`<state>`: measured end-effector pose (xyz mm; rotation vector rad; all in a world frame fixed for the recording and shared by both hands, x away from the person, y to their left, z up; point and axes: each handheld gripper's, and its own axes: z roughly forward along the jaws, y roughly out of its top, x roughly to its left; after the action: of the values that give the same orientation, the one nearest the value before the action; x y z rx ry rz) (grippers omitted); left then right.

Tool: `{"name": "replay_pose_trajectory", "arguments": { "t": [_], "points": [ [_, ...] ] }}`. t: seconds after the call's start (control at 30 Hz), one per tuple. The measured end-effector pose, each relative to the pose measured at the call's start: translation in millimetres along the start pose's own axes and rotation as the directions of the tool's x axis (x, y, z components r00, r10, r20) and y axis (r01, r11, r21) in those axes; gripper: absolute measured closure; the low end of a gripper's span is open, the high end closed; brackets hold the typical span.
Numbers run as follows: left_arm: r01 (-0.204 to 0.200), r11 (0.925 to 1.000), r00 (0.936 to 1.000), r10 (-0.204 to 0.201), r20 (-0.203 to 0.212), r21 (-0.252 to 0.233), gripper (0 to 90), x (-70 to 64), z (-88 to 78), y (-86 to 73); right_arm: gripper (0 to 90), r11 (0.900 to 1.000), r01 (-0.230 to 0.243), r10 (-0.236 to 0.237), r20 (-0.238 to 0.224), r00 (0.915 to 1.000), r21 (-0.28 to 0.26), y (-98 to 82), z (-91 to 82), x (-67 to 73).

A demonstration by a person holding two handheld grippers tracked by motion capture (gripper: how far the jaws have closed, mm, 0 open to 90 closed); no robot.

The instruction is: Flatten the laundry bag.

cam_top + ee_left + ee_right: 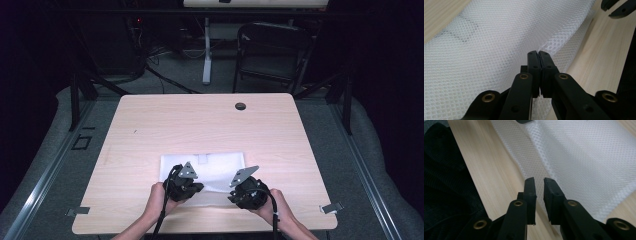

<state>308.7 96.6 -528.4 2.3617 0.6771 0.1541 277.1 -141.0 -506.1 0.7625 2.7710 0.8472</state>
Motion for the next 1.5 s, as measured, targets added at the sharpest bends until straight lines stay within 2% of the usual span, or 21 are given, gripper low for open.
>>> {"name": "replay_pose_trajectory", "arguments": {
  "t": [0.17, 0.47, 0.6, 0.9, 1.2, 1.27, 1.5],
  "points": [
    [0.015, 0.9998, 0.9999, -0.015, -0.004, -0.01, 88.5, 1.7, -0.8, 0.5, 90.0, 0.998, 0.061, -0.062, 0.019, 0.9979, 0.021, 4.7, 17.3, 7.7],
    [0.026, 0.9996, 0.9996, -0.026, -0.003, -0.011, 88.5, 3.1, -1.7, 0.8, 90.0, 0.996, 0.088, -0.088, 0.05, 0.9948, 0.02, 6.1, 37.1, 12.6],
    [0.035, 0.9993, 0.9994, -0.035, -0.008, -0.017, 88.4, 2.2, -2.2, 1.1, 90.0, 0.992, 0.118, -0.12, 0.067, 0.9905, 0.034, 4.2, 43.7, 14.7],
    [0.041, 0.999, 0.9991, -0.041, -0.007, -0.02, 88.4, 3.1, -2.7, 1.2, 90.0, 0.993, 0.111, -0.113, 0.077, 0.9906, 0.031, 1.6, 48.3, 13.7],
    [0.047, 0.9985, 0.9988, -0.047, -0.01, -0.027, 88.4, 3.2, -3.5, 1.4, 90.0, 0.989, 0.138, -0.143, 0.108, 0.9838, 0.045, -0.8, 53.6, 16.1],
    [0.048, 0.9984, 0.9988, -0.049, -0.009, -0.028, 88.4, 3.1, -3.7, 1.7, 90.0, 0.987, 0.148, -0.155, 0.112, 0.9815, 0.064, -1.1, 55.1, 15.5],
    [0.046, 0.9986, 0.9989, -0.046, -0.009, -0.028, 88.4, 3.1, -3.5, 1.9, 90.0, 0.988, 0.143, -0.15, 0.116, 0.9819, 0.063, -2.5, 58.6, 15.7]
  ]
}}
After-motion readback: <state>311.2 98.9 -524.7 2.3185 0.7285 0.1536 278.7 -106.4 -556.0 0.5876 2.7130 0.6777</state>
